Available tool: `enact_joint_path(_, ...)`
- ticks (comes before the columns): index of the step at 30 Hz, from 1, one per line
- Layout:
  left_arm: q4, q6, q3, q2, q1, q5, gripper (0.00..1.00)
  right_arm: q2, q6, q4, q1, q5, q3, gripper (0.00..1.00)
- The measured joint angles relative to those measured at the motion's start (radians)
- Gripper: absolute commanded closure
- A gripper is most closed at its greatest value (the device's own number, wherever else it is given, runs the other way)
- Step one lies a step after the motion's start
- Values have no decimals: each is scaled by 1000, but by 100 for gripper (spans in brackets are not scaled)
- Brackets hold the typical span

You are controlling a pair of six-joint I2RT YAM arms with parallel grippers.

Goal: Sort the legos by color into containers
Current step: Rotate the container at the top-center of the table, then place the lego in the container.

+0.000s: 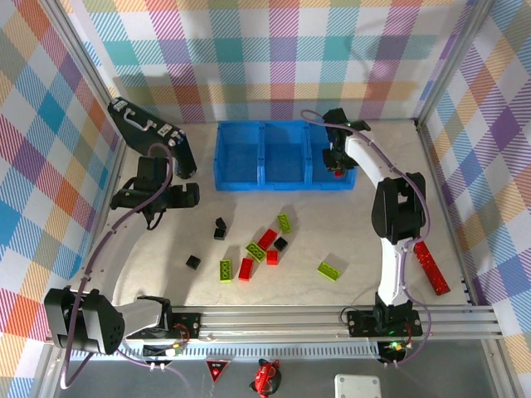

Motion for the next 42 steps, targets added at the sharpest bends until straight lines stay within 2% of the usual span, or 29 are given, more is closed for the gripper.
enact_joint_path(7, 0, 0, 0, 3, 0, 0, 0, 139, 15, -11, 0, -100, 169, 65)
enact_joint_path(16, 0, 0, 0, 18, 0, 0, 0, 306, 14, -35, -11, -157, 310, 64)
enact_joint_path(28, 0, 0, 0, 29, 0, 1, 0, 382, 14, -44, -37, -182, 354, 61)
enact_joint_path(37, 0, 0, 0, 29, 0, 3, 0, 382, 16, -60, -39, -185, 369, 49)
enact_joint_path(42, 0, 0, 0, 29, 0, 6, 0, 376, 19, -70, -39, -185, 380, 47)
